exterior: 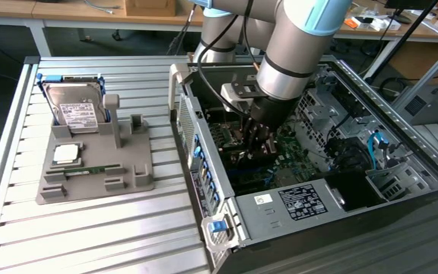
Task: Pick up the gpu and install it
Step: 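Insert the gpu into the slot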
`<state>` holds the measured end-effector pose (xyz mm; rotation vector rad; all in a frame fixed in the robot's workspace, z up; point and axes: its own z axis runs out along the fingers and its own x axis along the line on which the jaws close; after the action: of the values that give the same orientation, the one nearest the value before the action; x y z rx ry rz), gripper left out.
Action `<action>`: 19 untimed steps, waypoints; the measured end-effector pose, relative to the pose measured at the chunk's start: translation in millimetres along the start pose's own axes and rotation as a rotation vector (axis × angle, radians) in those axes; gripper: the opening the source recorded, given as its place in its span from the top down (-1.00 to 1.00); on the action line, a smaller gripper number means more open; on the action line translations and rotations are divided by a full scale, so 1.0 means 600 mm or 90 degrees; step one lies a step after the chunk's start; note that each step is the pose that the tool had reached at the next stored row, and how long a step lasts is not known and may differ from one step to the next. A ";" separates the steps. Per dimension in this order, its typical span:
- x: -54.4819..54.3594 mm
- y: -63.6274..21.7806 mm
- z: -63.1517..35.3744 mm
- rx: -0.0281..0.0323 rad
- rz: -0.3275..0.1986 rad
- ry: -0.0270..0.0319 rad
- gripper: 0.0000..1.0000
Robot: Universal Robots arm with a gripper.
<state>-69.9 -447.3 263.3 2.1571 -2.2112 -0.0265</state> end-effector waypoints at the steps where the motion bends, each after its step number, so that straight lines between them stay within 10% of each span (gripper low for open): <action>1: 0.000 0.000 0.000 0.0000 0.001 0.0000 0.45; 19: 0.000 0.000 0.004 0.0000 0.000 0.0000 0.45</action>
<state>-69.9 -447.4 261.1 2.1566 -2.2117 -0.0266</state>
